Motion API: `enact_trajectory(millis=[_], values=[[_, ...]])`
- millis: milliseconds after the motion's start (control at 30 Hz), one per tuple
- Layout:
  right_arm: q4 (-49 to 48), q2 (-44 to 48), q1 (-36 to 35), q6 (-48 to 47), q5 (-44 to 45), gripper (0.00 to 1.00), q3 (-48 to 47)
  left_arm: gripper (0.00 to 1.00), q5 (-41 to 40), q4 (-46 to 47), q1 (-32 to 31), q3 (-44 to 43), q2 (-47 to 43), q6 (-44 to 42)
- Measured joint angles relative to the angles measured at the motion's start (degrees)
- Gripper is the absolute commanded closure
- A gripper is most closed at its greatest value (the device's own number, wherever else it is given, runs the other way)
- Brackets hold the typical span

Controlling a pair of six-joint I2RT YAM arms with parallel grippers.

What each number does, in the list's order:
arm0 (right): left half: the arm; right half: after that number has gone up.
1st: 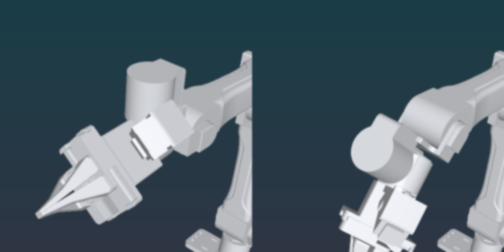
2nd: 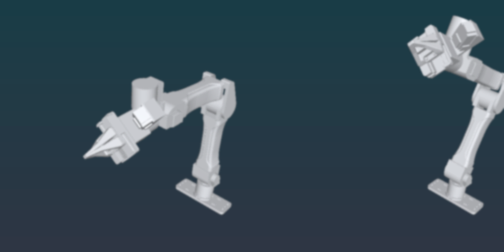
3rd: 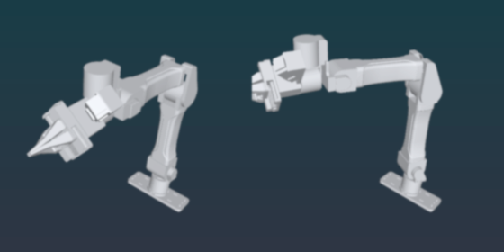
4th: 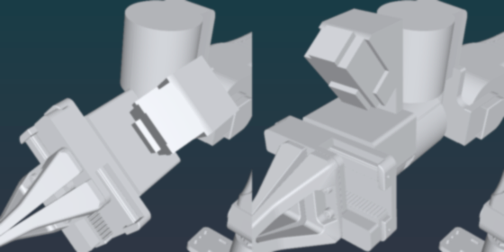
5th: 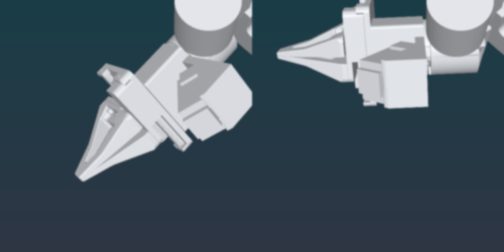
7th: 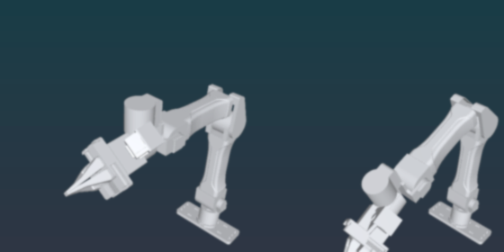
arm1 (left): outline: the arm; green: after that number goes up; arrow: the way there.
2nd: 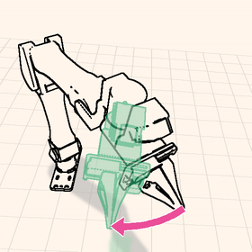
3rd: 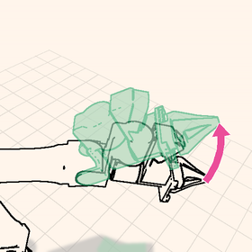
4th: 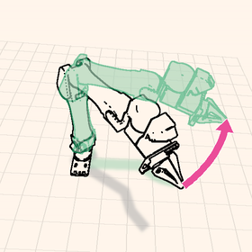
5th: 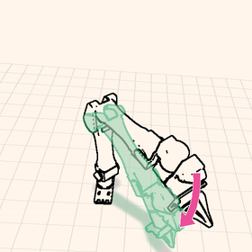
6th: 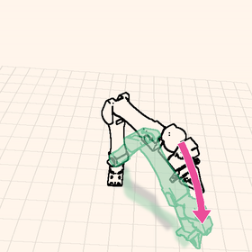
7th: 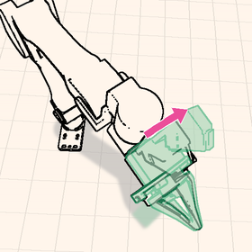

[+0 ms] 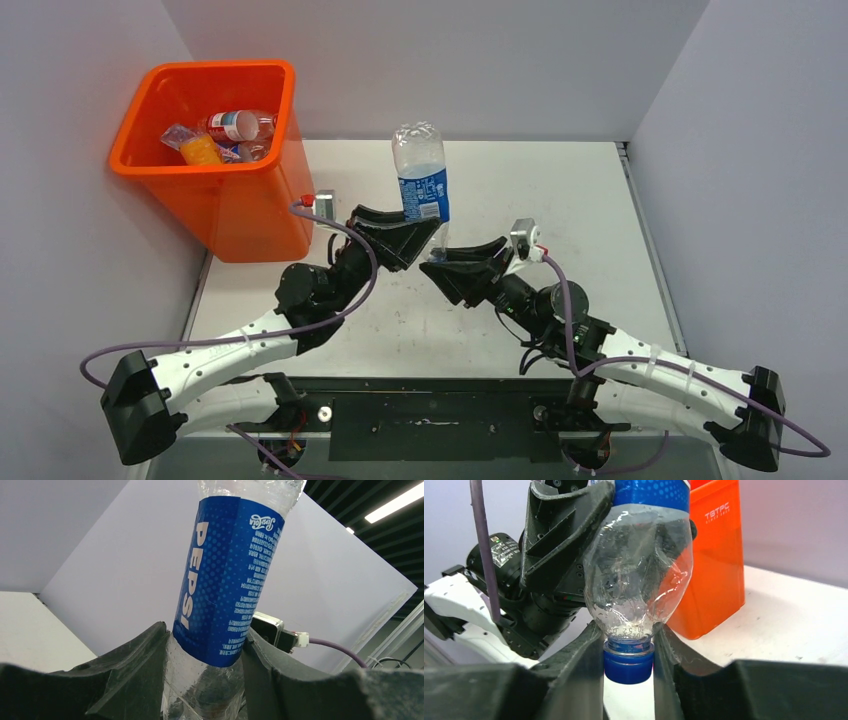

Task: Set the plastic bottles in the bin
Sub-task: Pick up the plastic bottle at the center of the board.

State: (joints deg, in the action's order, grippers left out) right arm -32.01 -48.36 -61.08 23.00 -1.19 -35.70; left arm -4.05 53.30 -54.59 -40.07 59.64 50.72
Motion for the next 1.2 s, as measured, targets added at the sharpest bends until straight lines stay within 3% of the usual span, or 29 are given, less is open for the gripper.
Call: enact_trajectory(millis=[100,133,267,400,633,800,1033,1200], values=[[1.79,-0.61,0.20,0.31,-0.68,0.95,-1.55,0.32,-0.76,0.02,0.04,0.07,-0.55,-0.52],[2.54,-0.68,0.24,0.02,-0.96,0.95,-2.03,0.04,-0.85,-0.04,0.04,0.17,-0.81,-0.63],[10.08,-0.55,0.28,-1.31,-1.60,0.95,-5.07,0.04,-1.46,-5.99,-0.42,0.87,-5.40,-4.55],[22.05,0.90,0.31,-3.63,-1.62,0.95,-9.07,0.04,-2.67,-19.87,-0.59,0.17,-14.99,-16.04],[47.17,1.27,0.35,-4.55,-2.80,0.95,-22.67,0.04,-0.83,-52.19,-0.61,-16.24,-22.51,-53.35],[59.58,-1.33,0.35,-2.47,-6.19,0.95,-29.42,0.04,0.96,-65.51,-1.46,-17.05,-25.46,-80.30],[73.44,-7.43,0.35,0.04,-7.87,0.95,-33.38,0.04,-7.67,-72.35,-10.97,-9.51,-23.37,-112.69],[78.05,-9.75,0.35,0.39,-8.98,0.95,-34.01,0.04,-12.46,-72.96,-14.53,-9.05,-21.64,-125.46]])
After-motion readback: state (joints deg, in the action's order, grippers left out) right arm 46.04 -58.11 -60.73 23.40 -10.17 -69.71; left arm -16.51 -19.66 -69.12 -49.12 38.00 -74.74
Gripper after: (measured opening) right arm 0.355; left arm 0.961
